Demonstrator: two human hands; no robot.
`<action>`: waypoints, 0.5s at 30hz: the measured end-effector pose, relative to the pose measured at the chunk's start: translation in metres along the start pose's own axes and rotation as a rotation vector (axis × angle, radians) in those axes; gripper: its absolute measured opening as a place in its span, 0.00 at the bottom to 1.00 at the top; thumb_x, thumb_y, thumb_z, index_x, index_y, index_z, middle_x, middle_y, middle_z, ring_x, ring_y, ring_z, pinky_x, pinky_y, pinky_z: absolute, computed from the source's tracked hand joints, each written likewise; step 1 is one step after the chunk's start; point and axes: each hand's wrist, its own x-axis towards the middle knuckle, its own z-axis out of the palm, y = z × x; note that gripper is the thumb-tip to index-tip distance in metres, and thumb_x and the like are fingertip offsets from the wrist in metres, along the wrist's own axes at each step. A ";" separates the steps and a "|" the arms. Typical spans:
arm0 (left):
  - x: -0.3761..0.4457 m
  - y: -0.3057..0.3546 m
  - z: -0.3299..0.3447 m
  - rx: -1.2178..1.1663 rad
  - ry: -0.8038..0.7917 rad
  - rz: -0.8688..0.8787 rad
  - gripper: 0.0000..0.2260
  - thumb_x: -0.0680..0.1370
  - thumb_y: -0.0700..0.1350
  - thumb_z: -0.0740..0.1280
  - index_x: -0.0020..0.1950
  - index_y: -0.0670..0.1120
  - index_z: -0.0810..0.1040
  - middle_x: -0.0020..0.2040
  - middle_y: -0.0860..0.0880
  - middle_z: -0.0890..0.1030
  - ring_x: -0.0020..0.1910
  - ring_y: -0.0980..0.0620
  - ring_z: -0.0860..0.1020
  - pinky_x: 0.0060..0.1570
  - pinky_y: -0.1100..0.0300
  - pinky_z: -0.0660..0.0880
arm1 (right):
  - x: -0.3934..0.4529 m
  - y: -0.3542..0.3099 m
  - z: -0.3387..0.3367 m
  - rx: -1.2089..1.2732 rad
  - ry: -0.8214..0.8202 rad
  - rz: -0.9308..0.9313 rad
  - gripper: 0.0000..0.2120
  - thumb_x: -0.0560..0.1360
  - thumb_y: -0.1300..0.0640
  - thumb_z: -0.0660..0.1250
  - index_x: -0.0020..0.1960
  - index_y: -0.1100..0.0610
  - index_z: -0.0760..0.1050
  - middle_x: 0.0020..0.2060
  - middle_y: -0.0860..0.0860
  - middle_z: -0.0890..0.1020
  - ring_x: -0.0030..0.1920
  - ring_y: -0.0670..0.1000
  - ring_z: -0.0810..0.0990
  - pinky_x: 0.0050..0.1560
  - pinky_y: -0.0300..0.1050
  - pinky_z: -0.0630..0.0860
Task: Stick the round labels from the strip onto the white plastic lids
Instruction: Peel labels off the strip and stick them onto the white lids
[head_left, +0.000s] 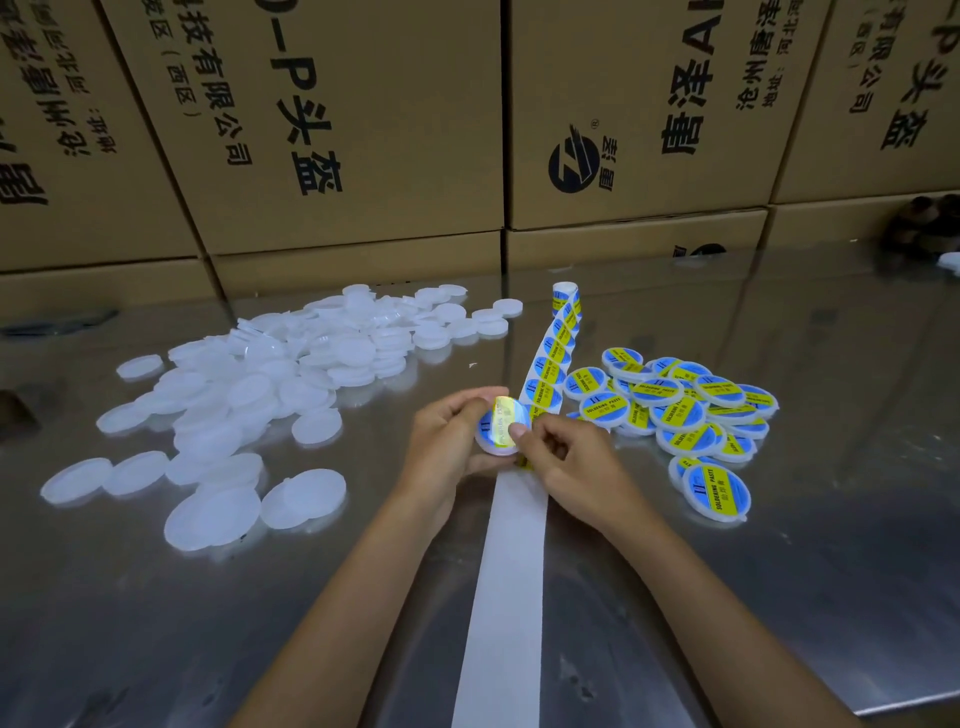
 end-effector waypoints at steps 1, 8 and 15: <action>0.001 0.000 0.000 0.010 -0.007 0.005 0.10 0.82 0.38 0.63 0.56 0.43 0.84 0.52 0.41 0.86 0.52 0.41 0.85 0.47 0.44 0.83 | 0.002 0.001 -0.002 -0.007 0.022 0.023 0.20 0.80 0.53 0.66 0.33 0.64 0.69 0.26 0.49 0.66 0.28 0.43 0.63 0.32 0.37 0.60; 0.008 -0.006 -0.008 0.242 0.032 0.142 0.12 0.82 0.39 0.62 0.61 0.51 0.79 0.48 0.52 0.85 0.39 0.60 0.81 0.34 0.61 0.80 | 0.016 0.010 -0.027 0.770 0.433 0.547 0.18 0.83 0.51 0.60 0.39 0.59 0.76 0.25 0.49 0.70 0.23 0.45 0.66 0.24 0.37 0.64; 0.010 -0.012 -0.011 0.384 0.020 0.205 0.14 0.81 0.36 0.61 0.52 0.54 0.80 0.48 0.49 0.84 0.38 0.59 0.81 0.35 0.60 0.81 | 0.021 0.018 -0.042 1.174 0.455 0.685 0.14 0.84 0.54 0.57 0.48 0.61 0.76 0.31 0.51 0.71 0.31 0.46 0.67 0.27 0.35 0.71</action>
